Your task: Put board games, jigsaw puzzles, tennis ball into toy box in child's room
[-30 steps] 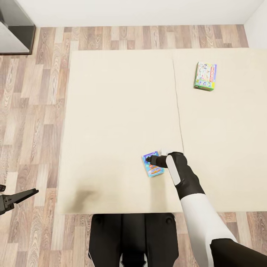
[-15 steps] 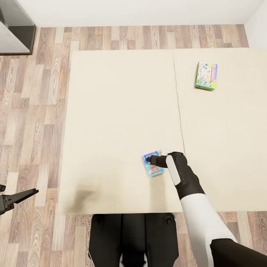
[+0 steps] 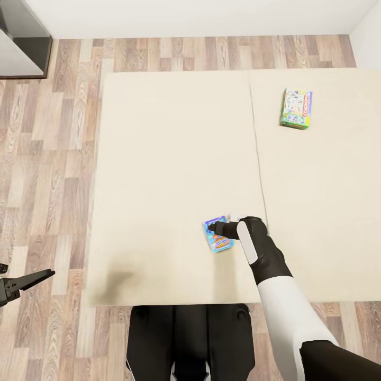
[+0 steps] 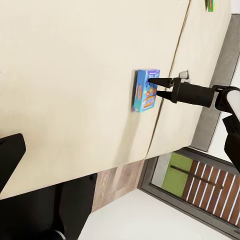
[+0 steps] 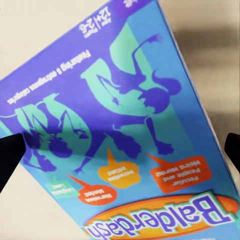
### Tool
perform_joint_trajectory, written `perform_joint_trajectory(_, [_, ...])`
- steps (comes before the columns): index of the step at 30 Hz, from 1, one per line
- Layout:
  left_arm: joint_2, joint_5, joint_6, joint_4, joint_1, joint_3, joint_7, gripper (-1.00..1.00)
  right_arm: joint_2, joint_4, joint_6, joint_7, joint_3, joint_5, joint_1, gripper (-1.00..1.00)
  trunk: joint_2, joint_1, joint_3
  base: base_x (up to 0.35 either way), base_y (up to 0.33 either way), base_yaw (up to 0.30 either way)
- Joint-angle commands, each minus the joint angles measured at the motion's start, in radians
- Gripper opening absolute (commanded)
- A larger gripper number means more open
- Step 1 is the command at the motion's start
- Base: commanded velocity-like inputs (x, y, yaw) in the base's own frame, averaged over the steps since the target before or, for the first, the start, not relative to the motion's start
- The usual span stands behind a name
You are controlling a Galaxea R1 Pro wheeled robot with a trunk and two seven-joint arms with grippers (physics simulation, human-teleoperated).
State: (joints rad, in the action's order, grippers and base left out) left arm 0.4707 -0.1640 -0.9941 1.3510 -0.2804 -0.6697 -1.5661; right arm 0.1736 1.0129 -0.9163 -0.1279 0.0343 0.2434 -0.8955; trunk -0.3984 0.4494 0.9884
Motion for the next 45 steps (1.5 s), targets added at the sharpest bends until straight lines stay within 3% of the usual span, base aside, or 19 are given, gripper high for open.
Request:
perform_joint_trajectory(1, [0.000, 0.001, -0.011, 0.000, 0.000, 0.000, -0.005, 1.00, 0.001, 0.001, -0.004, -0.009, 0.002, 0.011, 0.000, 1.00, -0.002, 0.001, 0.001, 0.000, 0.113, 0.000])
perform_joint_trajectory(45, [0.000, 0.001, -0.011, 0.000, 0.000, 0.000, -0.005, 1.00, 0.001, 0.002, -0.004, -0.009, 0.002, 0.012, 0.000, 1.00, -0.002, 0.001, 0.001, 0.000, 0.057, 0.000])
